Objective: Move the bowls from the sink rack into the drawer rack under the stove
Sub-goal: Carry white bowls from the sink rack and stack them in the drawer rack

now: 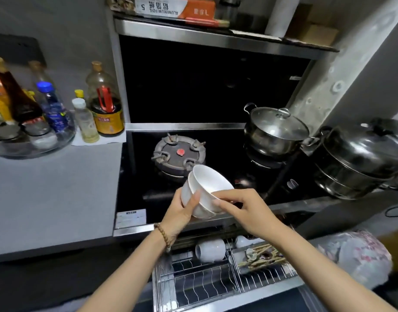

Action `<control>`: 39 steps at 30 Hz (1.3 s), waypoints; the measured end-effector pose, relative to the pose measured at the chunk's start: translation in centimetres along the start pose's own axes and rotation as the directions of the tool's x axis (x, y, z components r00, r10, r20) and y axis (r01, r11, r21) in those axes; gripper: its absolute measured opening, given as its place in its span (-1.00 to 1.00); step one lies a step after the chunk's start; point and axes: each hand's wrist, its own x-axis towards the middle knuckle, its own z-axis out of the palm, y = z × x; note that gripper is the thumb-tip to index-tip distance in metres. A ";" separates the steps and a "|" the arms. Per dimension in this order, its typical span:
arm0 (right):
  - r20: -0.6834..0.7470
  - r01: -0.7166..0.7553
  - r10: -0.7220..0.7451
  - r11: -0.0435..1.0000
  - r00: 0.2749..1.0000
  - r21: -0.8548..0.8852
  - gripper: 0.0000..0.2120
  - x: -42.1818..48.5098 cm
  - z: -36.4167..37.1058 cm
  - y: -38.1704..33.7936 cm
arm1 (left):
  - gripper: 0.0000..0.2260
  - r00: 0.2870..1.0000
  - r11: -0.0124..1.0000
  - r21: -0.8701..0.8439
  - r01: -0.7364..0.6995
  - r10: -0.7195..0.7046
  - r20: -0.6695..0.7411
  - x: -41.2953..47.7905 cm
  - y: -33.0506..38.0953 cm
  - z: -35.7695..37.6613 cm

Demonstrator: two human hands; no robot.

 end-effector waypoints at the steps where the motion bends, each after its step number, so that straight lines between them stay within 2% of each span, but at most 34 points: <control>1: 0.015 -0.018 0.017 0.999 1.000 0.043 -0.81 -0.4 0.0 1.3 | -0.01 0.999 0.999 0.002 0.032 -0.032 -0.013 -0.2 -1.2 0.6; 7: 0.081 -0.156 0.138 0.942 0.987 0.299 -0.80 -2.8 2.5 8.7 | -0.03 0.979 0.980 0.002 0.198 -0.197 -0.056 -1.3 -8.0 2.0; 10: 0.110 -0.239 0.213 0.890 0.971 0.388 -0.80 -3.7 4.8 12.3 | -0.19 0.961 0.962 0.064 0.266 -0.260 -0.089 -1.4 -11.1 1.7; 14: 0.157 -0.362 0.331 0.762 0.930 0.537 -0.81 -4.9 8.1 16.2 | -0.41 0.926 0.926 0.046 0.375 -0.371 -0.068 -1.5 -15.1 0.9; 17: 0.183 -0.426 0.400 0.689 0.898 0.586 -0.81 -5.5 10.5 19.0 | -0.56 0.902 0.898 0.096 0.430 -0.421 -0.099 -1.3 -18.0 0.0; 21: 0.214 -0.494 0.480 0.592 0.851 0.637 -0.82 -5.7 13.6 22.3 | -0.56 0.875 0.868 0.128 0.480 -0.462 -0.144 -0.6 -21.7 -1.1; 25: 0.176 -0.520 0.560 0.544 0.809 0.659 -0.83 -5.0 16.2 25.3 | -0.32 0.859 0.853 0.127 0.506 -0.485 -0.164 0.3 -25.0 -2.7; 29: 0.141 -0.545 0.632 0.509 0.762 0.666 -0.84 -3.7 18.0 28.2 | -0.46 0.841 0.839 0.125 0.529 -0.499 -0.210 1.5 -27.8 -3.7; 34: 0.144 -0.571 0.721 0.393 0.678 0.721 -0.78 -1.4 19.4 32.1 | -0.49 0.826 0.818 0.178 0.547 -0.492 -0.274 3.0 -29.8 -5.1; 39: 0.166 -0.576 0.707 0.391 0.687 0.718 -0.83 1.0 21.3 35.6 | -0.54 0.819 0.825 0.136 0.549 -0.498 -0.285 3.8 -31.1 -5.9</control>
